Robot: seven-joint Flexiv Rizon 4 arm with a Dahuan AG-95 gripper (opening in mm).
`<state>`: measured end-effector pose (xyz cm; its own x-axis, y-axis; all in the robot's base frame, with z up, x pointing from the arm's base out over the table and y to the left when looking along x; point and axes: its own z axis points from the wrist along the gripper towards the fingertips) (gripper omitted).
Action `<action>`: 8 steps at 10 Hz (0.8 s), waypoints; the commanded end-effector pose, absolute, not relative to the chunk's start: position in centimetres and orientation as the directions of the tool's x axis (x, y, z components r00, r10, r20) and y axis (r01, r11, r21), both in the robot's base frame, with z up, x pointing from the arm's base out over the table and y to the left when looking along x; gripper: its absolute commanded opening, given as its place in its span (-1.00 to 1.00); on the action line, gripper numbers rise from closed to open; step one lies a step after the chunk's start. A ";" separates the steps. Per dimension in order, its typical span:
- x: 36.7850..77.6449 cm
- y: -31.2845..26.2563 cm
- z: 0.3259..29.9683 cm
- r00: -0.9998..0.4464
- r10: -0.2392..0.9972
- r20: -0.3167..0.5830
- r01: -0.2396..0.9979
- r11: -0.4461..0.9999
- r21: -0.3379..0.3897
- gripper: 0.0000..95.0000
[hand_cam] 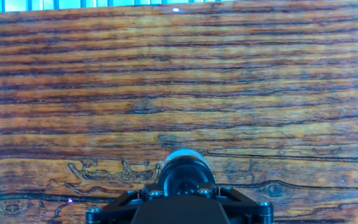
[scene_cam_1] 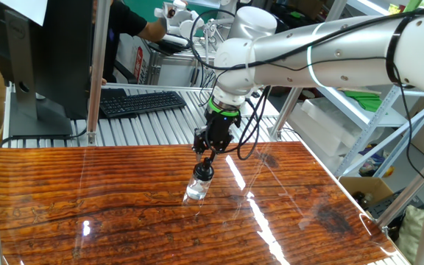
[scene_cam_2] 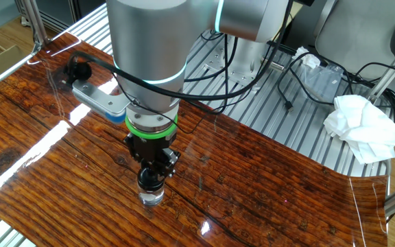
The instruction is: Screw the lid onto the jar
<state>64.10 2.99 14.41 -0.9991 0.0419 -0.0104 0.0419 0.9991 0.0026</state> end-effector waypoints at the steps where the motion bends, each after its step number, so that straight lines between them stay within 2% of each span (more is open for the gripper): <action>1: 64.1 2.9 14.4 -0.999 0.045 -0.011 0.045 0.999 0.005 -0.20; 6: 64.3 2.3 13.9 -1.000 0.023 -0.014 0.023 1.000 0.003 -0.20; 7: 64.4 2.2 13.9 -1.000 0.018 -0.016 0.018 1.000 0.000 -0.60; 8: 64.3 2.2 13.9 -1.000 0.010 -0.019 0.010 1.000 -0.003 -0.60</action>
